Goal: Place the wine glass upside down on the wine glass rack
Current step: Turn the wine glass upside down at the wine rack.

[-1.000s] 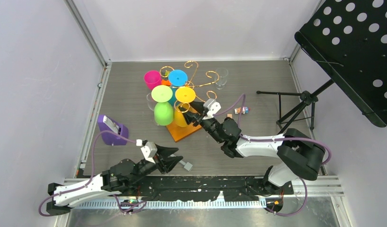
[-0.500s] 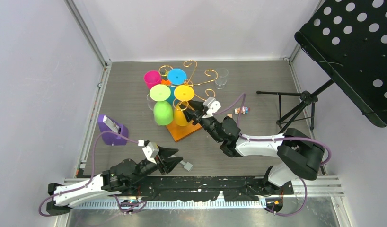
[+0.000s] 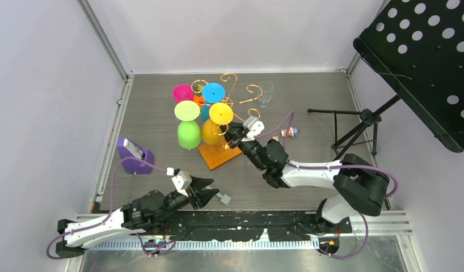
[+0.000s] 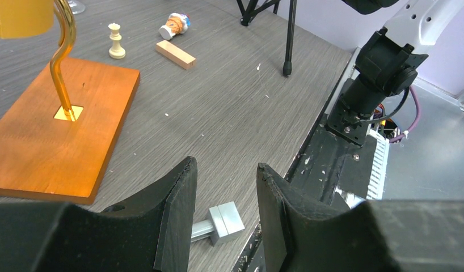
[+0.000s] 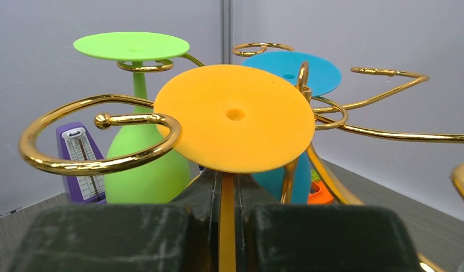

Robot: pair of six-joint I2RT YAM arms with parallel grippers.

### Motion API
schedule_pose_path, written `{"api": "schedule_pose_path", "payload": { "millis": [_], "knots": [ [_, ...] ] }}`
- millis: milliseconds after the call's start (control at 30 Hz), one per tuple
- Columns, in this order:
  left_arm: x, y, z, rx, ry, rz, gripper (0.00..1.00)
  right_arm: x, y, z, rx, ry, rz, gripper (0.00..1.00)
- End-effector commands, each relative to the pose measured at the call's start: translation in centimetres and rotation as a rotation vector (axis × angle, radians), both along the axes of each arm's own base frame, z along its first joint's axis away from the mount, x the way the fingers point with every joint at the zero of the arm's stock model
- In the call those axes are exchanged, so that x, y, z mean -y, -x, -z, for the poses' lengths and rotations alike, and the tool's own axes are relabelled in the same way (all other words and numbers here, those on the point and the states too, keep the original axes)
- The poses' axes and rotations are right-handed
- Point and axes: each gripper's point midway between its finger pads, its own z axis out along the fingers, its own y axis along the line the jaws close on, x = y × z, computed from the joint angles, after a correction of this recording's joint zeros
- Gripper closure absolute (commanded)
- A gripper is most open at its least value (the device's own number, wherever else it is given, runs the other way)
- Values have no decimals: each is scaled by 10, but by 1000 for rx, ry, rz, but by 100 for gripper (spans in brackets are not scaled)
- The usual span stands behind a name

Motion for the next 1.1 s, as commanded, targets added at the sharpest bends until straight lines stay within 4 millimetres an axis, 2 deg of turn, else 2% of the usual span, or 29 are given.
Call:
{"api": "schedule_pose_path", "payload": {
  "millis": [0, 200, 300, 367, 433, 567, 633, 733, 833, 933, 967, 1033, 1067],
  "knots": [
    [-5, 1, -24, 21, 110, -2, 57, 3, 5, -18, 37, -25, 8, 95],
    [-7, 2, -34, 28, 131, -2, 57, 2, 7, -14, 33, -13, 9, 94],
    [-12, 5, -56, 55, 150, 10, 57, 2, 6, -11, 28, 0, 13, 94],
    [-18, 10, -81, 92, 164, 31, 56, 3, 6, -10, 26, 4, 13, 94],
    [-26, 16, -119, 144, 188, 54, 55, 3, 6, -8, 25, 8, 16, 94],
    [-29, 22, -181, 253, 168, 93, 51, 4, 6, -6, 20, 13, 20, 94],
    [-27, 19, -212, 298, 146, 81, 47, 4, 5, -6, 18, 15, 22, 94],
    [-26, -7, -251, 319, 61, -49, 39, 4, 5, -5, 16, 17, 21, 93],
    [-31, -40, -284, 337, -43, -228, 25, 5, 5, -5, 14, 21, 23, 93],
    [-29, -69, -305, 343, -191, -349, 15, 6, 6, -5, 13, 27, 26, 94],
    [-26, -78, -306, 311, -237, -360, 13, 7, 6, -5, 13, 29, 28, 93],
    [-24, -102, -305, 181, -265, -358, 12, 7, 6, -5, 12, 30, 29, 93],
    [-23, -111, -312, 103, -228, -355, 14, 7, 7, -5, 12, 33, 27, 93]
  ]
}}
